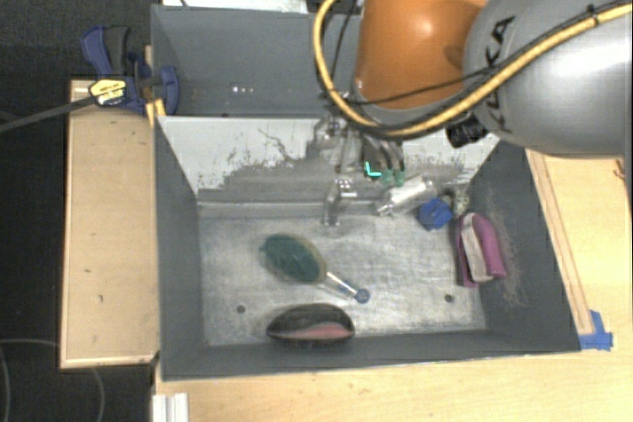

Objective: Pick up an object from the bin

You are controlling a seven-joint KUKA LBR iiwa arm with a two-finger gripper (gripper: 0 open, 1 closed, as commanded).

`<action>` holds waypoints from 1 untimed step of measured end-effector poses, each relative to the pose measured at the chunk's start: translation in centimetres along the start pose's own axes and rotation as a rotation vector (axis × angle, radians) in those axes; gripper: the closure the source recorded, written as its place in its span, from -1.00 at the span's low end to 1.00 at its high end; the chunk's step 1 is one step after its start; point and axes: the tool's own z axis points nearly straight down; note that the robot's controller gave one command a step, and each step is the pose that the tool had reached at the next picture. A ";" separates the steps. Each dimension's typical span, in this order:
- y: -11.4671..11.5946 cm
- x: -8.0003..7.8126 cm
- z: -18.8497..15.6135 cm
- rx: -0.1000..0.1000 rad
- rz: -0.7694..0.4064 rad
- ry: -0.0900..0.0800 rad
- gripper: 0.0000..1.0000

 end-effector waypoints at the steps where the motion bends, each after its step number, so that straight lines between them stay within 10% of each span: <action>1: 0.2 2.8 15.5 -0.005 0.037 -0.004 -1.00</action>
Offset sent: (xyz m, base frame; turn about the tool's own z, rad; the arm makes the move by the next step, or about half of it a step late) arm -0.0317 -0.0025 -0.1703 0.0432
